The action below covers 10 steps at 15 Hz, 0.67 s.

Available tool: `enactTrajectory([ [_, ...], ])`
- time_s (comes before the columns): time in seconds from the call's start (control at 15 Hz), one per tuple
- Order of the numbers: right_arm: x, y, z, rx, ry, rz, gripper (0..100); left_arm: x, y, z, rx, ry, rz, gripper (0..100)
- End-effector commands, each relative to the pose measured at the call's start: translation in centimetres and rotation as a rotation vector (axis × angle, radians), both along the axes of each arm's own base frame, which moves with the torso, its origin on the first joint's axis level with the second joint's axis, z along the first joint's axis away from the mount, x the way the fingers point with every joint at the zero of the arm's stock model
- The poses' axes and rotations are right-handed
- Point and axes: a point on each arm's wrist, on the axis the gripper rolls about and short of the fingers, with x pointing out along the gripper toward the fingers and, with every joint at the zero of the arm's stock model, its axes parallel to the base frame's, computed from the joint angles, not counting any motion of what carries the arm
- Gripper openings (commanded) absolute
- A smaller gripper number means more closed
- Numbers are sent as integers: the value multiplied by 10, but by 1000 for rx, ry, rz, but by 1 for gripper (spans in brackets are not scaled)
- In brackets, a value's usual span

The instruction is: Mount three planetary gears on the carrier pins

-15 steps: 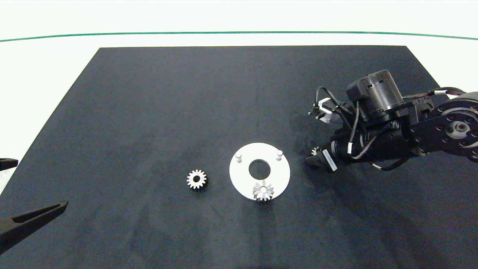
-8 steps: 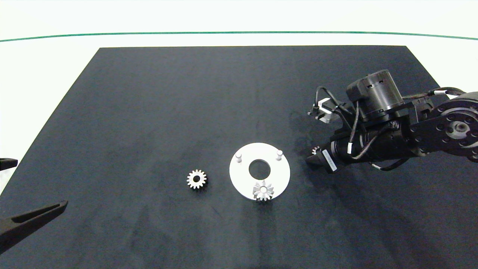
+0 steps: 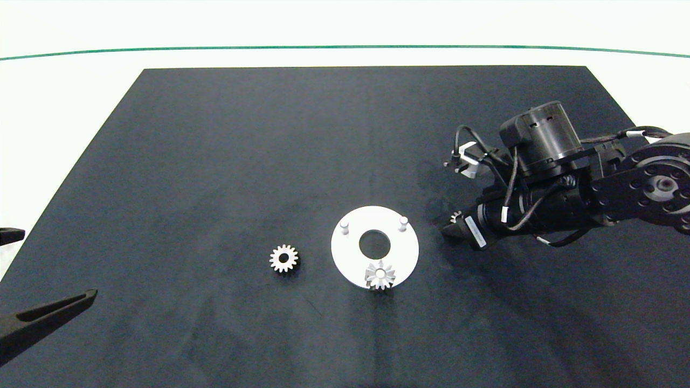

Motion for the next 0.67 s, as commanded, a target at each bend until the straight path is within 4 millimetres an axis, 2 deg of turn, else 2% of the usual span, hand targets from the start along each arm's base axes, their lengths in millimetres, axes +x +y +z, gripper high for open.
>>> enactTrajectory([
  [0.07, 0, 0, -1, -3, 4, 1, 21, 0, 0, -1, 4, 4, -2, 100],
  [0.67, 0, 0, 1, 2, 1, -1, 4, 0, 0, -1, 4, 2, -3, 100],
])
